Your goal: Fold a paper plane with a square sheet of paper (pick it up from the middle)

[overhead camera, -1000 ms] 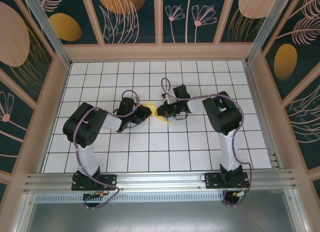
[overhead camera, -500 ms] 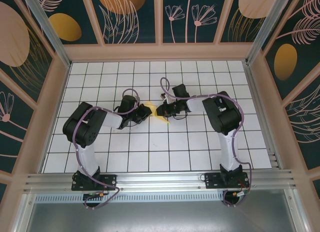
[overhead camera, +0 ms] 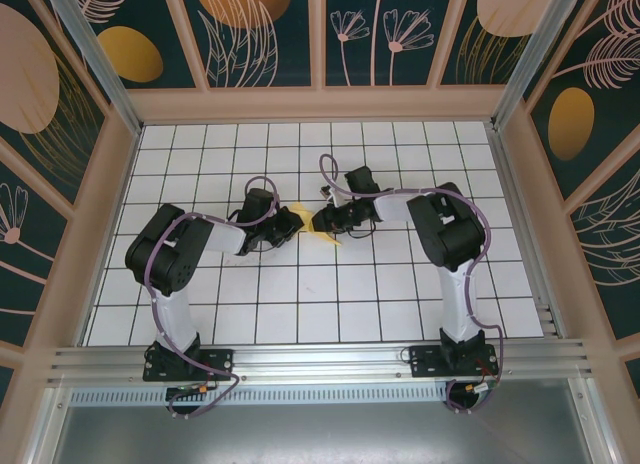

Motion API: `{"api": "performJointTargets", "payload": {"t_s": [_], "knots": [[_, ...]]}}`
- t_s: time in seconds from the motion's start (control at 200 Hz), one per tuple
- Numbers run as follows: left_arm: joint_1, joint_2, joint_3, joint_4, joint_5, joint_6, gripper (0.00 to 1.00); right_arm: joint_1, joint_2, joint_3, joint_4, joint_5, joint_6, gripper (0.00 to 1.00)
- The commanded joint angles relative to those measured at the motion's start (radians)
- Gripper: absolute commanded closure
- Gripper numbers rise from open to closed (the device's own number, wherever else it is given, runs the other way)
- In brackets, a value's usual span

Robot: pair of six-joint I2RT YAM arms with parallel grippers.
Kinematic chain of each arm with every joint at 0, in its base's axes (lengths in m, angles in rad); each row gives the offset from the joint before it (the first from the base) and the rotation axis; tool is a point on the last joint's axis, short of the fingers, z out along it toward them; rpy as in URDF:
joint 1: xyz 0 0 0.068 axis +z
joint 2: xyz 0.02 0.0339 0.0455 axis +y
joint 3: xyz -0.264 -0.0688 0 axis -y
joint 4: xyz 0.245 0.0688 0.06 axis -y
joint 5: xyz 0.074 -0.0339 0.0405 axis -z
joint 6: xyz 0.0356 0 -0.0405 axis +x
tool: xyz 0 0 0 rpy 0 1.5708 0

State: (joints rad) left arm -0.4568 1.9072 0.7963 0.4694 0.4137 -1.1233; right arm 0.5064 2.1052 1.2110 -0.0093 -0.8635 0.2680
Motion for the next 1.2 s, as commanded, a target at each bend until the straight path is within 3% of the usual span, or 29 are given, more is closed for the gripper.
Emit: {"api": "performJointTargets", "payload": {"t_s": [0.0, 0.28, 0.51, 0.661, 0.831, 1.196], "knots": [[-0.003, 0.068, 0.001, -0.116, -0.092, 0.003, 0.87, -0.020, -0.042, -0.037, -0.070, 0.033, -0.054, 0.75], [-0.004, 0.072, 0.022, -0.159, -0.098, 0.013, 0.87, -0.020, -0.057, -0.049, -0.094, 0.074, -0.172, 0.75], [-0.003, 0.051, 0.037, -0.159, -0.084, 0.032, 0.87, -0.027, -0.036, -0.056, -0.077, 0.058, -0.164, 0.89], [-0.003, 0.002, 0.047, -0.084, -0.022, 0.067, 0.82, -0.029, -0.029, -0.063, -0.043, 0.009, -0.135, 0.97], [-0.003, -0.067, 0.012, 0.032, 0.042, 0.075, 0.76, -0.034, -0.016, -0.067, 0.007, -0.021, -0.070, 1.00], [-0.025, -0.010, -0.012, 0.162, 0.131, 0.049, 0.78, -0.037, 0.014, -0.056, 0.010, -0.044, -0.022, 1.00]]}}
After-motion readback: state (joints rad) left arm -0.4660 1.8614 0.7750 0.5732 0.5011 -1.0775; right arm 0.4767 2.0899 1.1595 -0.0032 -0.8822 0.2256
